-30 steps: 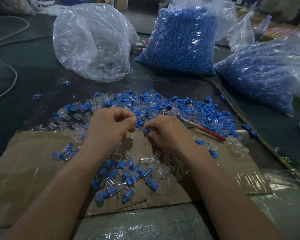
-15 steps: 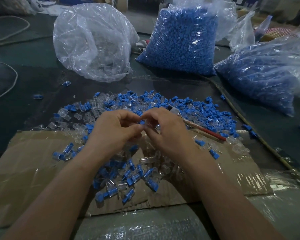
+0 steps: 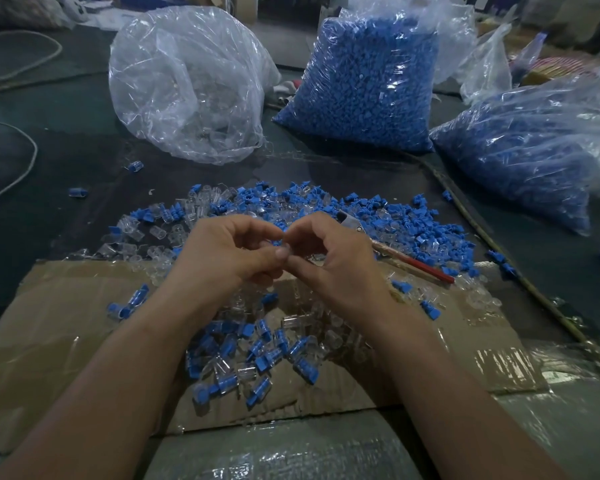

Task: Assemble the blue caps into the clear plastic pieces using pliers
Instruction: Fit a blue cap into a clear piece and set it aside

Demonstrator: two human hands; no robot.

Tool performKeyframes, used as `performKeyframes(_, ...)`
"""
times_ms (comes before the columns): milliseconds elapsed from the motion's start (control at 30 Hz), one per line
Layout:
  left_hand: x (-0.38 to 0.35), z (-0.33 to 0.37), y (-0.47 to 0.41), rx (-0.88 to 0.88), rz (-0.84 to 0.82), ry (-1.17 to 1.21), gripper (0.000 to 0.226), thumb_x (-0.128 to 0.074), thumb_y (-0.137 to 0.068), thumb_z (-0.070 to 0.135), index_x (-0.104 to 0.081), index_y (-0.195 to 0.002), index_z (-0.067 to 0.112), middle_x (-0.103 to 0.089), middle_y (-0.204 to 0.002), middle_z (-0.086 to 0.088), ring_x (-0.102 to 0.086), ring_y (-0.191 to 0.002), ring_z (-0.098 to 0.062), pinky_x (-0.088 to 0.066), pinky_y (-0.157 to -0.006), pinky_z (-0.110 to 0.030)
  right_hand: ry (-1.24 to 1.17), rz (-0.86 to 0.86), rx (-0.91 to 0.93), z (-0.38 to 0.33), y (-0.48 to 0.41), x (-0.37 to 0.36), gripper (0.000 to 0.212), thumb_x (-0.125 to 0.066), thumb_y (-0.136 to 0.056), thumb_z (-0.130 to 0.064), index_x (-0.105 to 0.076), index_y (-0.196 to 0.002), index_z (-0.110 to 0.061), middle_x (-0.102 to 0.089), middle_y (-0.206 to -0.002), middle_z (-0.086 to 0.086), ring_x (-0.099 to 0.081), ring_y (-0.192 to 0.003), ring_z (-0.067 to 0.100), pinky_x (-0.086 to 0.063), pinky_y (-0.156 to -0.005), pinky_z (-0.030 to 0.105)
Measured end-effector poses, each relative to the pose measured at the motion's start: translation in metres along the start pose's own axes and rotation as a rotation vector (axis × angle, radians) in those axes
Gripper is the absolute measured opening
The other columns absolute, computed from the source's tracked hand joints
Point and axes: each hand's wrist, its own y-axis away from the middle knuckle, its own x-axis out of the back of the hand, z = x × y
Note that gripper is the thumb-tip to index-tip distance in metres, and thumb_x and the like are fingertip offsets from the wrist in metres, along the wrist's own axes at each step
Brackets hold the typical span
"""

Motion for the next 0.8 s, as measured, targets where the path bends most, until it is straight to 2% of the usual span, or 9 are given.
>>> performKeyframes(100,0.001,-0.001,-0.001,-0.025,0.101,0.032,0.013,-0.065,-0.074,0.005,-0.064,-0.085,0.013,-0.066,-0.071,-0.008,-0.065,-0.057,-0.009,-0.052,-0.053,-0.016,0.0,-0.017,-0.1,0.002,-0.001,0.001,0.023,-0.068,-0.08,-0.022,-0.06,-0.101,-0.017,-0.053,-0.081,-0.021,-0.055,-0.082,-0.004,-0.047,-0.074,0.012)
performKeyframes(167,0.005,-0.001,-0.002,-0.05,0.167,0.056,0.014,-0.059,-0.081,0.002,-0.063,-0.087,0.015,-0.066,-0.074,-0.005,-0.065,-0.059,-0.005,-0.05,-0.054,-0.012,0.067,-0.108,-0.143,0.003,0.0,0.003,0.02,-0.066,-0.082,-0.026,-0.064,-0.099,-0.017,-0.053,-0.08,-0.02,-0.053,-0.08,-0.004,-0.046,-0.068,0.014)
performKeyframes(267,0.005,-0.001,-0.004,-0.067,0.192,0.068,0.016,-0.056,-0.084,0.002,-0.062,-0.087,0.017,-0.065,-0.072,-0.003,-0.065,-0.06,-0.004,-0.05,-0.055,-0.011,0.197,-0.333,-0.059,-0.002,0.002,0.0,0.017,-0.063,-0.084,-0.025,-0.067,-0.101,-0.02,-0.057,-0.087,-0.011,-0.053,-0.08,0.002,-0.045,-0.072,0.022)
performKeyframes(367,0.003,-0.002,-0.004,-0.057,0.203,0.082,0.016,-0.055,-0.086,0.003,-0.061,-0.087,0.017,-0.064,-0.073,-0.004,-0.065,-0.06,-0.005,-0.051,-0.055,-0.013,0.328,-0.443,0.037,-0.006,0.003,-0.003,0.021,-0.061,-0.083,-0.018,-0.068,-0.103,-0.019,-0.061,-0.093,-0.002,-0.053,-0.081,0.01,-0.046,-0.072,0.027)
performKeyframes(500,0.004,-0.001,-0.003,-0.068,0.157,0.043,0.014,-0.055,-0.087,0.004,-0.061,-0.088,0.017,-0.064,-0.076,-0.006,-0.065,-0.059,-0.004,-0.051,-0.055,-0.013,0.367,-0.431,0.017,-0.004,0.002,-0.003,0.014,-0.06,-0.084,-0.013,-0.069,-0.094,-0.017,-0.054,-0.086,-0.007,-0.051,-0.077,0.009,-0.045,-0.071,0.027)
performKeyframes(567,0.002,-0.002,-0.002,-0.075,0.123,0.02,0.014,-0.054,-0.087,0.005,-0.061,-0.089,0.016,-0.063,-0.077,-0.008,-0.065,-0.06,-0.005,-0.051,-0.055,-0.013,0.364,-0.403,-0.007,-0.003,0.002,-0.003,0.013,-0.059,-0.085,-0.015,-0.067,-0.094,-0.018,-0.058,-0.087,-0.006,-0.052,-0.077,0.008,-0.045,-0.073,0.026)
performKeyframes(667,-0.002,-0.003,-0.003,-0.066,0.082,0.009,0.013,-0.053,-0.088,0.006,-0.059,-0.09,0.017,-0.062,-0.078,-0.01,-0.067,-0.063,-0.009,-0.053,-0.057,-0.016,0.284,-0.245,-0.069,-0.002,0.003,0.006,0.011,-0.062,-0.085,-0.018,-0.067,-0.094,-0.016,-0.066,-0.088,-0.004,-0.058,-0.077,0.007,-0.049,-0.072,0.024)
performKeyframes(767,-0.004,-0.004,-0.003,-0.045,0.063,0.048,0.012,-0.05,-0.09,0.006,-0.056,-0.091,0.016,-0.062,-0.068,-0.004,-0.068,-0.065,-0.012,-0.054,-0.056,-0.019,0.133,-0.075,-0.139,0.0,0.006,0.016,0.004,-0.066,-0.081,-0.015,-0.068,-0.082,-0.019,-0.063,-0.07,-0.014,-0.06,-0.067,0.0,-0.048,-0.061,0.013)
performKeyframes(800,-0.004,-0.005,-0.004,-0.039,0.063,0.063,0.012,-0.049,-0.091,0.006,-0.056,-0.092,0.017,-0.063,-0.065,-0.002,-0.068,-0.065,-0.013,-0.053,-0.055,-0.019,0.098,-0.046,-0.154,0.0,0.007,0.017,0.009,-0.067,-0.08,-0.015,-0.066,-0.077,-0.023,-0.059,-0.066,-0.018,-0.059,-0.064,-0.003,-0.046,-0.057,0.009)
